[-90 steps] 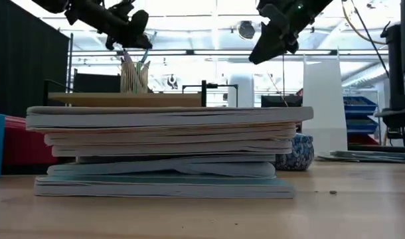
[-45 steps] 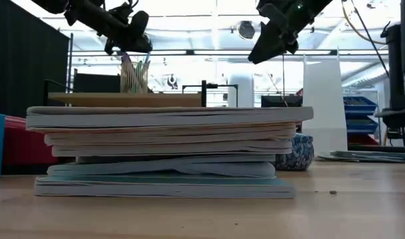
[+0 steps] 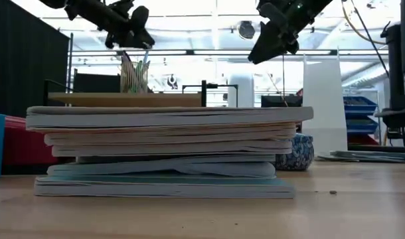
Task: Stock shelves
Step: Put the red stapler on the shelf
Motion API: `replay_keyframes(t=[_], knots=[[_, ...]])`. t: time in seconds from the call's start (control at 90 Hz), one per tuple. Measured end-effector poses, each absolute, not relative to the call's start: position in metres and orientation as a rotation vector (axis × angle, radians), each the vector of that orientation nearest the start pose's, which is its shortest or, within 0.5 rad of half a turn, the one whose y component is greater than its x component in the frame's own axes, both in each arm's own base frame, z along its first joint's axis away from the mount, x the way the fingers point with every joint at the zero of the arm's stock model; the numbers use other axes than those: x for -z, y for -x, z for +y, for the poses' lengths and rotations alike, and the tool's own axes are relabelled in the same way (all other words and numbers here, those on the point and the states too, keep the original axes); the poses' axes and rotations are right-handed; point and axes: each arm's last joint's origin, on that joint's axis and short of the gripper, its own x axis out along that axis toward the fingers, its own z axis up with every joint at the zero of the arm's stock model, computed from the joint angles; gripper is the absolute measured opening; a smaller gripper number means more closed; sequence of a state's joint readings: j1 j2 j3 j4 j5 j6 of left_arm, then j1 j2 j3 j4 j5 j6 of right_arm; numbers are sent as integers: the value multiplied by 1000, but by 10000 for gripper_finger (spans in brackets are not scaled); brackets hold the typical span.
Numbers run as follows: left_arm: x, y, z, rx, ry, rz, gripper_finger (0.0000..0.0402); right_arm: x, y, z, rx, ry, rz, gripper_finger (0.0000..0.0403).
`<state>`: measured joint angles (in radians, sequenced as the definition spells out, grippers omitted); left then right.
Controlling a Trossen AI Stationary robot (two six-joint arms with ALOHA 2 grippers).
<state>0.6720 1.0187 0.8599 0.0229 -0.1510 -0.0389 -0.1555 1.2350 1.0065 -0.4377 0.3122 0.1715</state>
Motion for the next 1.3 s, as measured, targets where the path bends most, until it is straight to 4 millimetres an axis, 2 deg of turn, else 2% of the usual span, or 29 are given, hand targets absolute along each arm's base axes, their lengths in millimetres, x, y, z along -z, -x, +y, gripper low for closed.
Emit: replay_keyframes(t=[0.189,0.511,0.756,0.944,1.089,1.3], knots=[[-346,-177,143,-821,8,134,169,-297,-256,-49,499,-89,635,160],[-378,-184,124,-729,-157,112,168,-299,-258,-49,495,-79,603,160],[-375,-190,114,-656,-165,159,168,-310,-264,-50,483,-71,475,166],[-370,-194,106,-596,-158,210,168,-312,-268,-39,376,-103,459,226],[-366,-195,103,-570,-160,250,168,-317,-270,-31,271,-219,585,289],[-363,-195,101,-524,-150,278,168,-333,-296,-4,140,-73,748,354]])
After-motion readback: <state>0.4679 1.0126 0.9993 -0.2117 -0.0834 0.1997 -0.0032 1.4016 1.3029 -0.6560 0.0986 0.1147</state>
